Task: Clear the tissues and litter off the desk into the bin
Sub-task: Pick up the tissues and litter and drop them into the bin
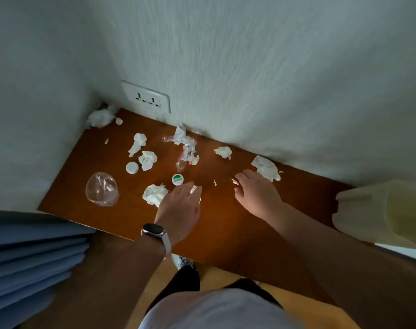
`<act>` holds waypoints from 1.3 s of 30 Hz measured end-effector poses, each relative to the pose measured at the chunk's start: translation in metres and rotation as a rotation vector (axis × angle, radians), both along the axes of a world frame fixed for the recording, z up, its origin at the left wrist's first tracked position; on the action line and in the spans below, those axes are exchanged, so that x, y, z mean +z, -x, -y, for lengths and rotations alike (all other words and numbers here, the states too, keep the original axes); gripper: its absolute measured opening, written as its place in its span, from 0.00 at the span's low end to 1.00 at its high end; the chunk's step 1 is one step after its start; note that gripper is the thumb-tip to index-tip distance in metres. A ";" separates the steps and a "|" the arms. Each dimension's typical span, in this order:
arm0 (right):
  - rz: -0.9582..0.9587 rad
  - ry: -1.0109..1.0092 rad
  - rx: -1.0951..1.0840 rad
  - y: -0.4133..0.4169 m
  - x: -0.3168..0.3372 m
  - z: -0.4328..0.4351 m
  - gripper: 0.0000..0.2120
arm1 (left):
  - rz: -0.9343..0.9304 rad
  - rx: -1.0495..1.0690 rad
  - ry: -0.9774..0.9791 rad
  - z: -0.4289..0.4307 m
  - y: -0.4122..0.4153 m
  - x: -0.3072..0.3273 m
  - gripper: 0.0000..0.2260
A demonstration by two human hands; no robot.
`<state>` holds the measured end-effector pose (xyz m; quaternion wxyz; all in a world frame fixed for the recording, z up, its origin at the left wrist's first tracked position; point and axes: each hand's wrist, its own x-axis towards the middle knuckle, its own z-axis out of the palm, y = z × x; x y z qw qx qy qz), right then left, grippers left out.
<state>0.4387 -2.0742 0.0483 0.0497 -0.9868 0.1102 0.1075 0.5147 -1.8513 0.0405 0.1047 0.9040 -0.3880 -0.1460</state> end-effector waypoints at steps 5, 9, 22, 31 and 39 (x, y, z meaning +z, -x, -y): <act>-0.021 0.017 -0.120 -0.011 -0.015 0.002 0.13 | -0.003 -0.031 0.045 0.007 -0.003 -0.012 0.18; 0.003 -0.015 -0.147 -0.014 -0.021 -0.002 0.07 | -0.010 -0.079 0.099 0.002 -0.003 -0.018 0.16; 0.102 -0.176 -0.265 0.025 0.009 -0.006 0.05 | -0.014 -0.047 0.266 0.014 0.013 0.011 0.11; 0.372 -0.183 -0.427 0.113 0.093 0.067 0.09 | 0.004 -0.254 0.418 0.121 0.064 0.070 0.12; 0.485 -0.149 -0.569 0.207 0.127 0.132 0.04 | 0.004 -0.452 0.505 0.226 0.133 0.103 0.11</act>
